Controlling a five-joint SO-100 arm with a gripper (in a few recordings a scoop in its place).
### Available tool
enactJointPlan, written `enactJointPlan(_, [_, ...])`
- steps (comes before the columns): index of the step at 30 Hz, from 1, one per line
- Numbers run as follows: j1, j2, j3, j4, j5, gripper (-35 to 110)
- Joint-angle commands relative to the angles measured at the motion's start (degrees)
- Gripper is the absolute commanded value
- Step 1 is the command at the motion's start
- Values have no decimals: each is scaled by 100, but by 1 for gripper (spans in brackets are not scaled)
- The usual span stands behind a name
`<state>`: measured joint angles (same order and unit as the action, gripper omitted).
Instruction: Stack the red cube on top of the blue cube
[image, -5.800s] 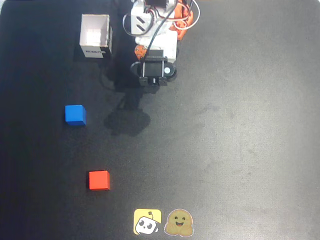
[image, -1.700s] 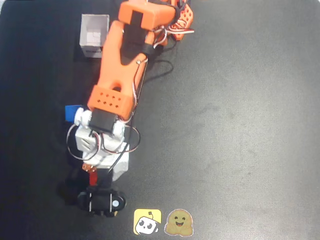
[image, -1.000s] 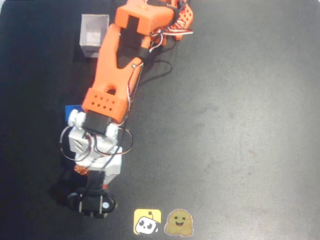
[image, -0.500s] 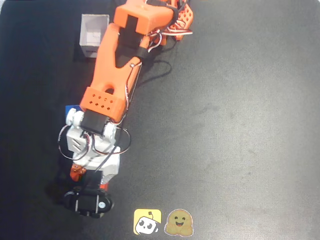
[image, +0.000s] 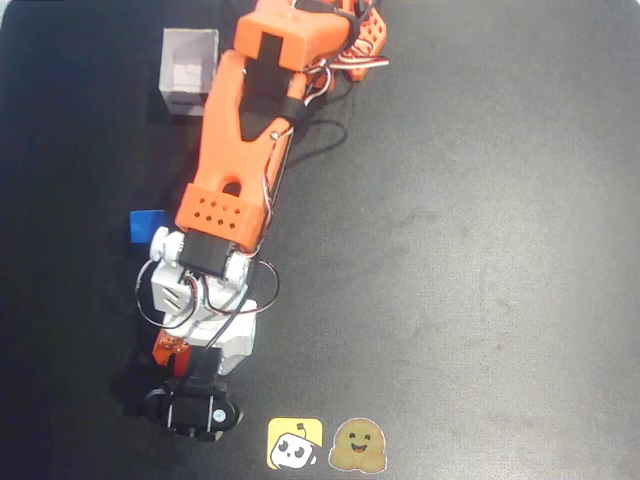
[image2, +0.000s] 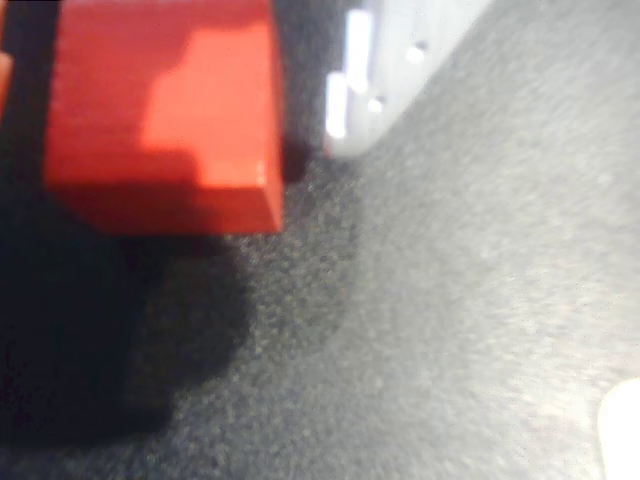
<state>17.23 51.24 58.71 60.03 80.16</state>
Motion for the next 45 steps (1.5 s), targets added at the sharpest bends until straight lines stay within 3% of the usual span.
enactJointPlan(1, [-9,211,202,-387,35,25])
enactJointPlan(7, [0,220,686,-853,53,22])
enactJointPlan(14, [70,404,870,-826,53,0])
enactJointPlan(21, [132,677,932,-562,62,0])
enactJointPlan(31, [457,1758,879,976,-141,0])
enactJointPlan(45, [1441,2830,2030,1310,-1863,0])
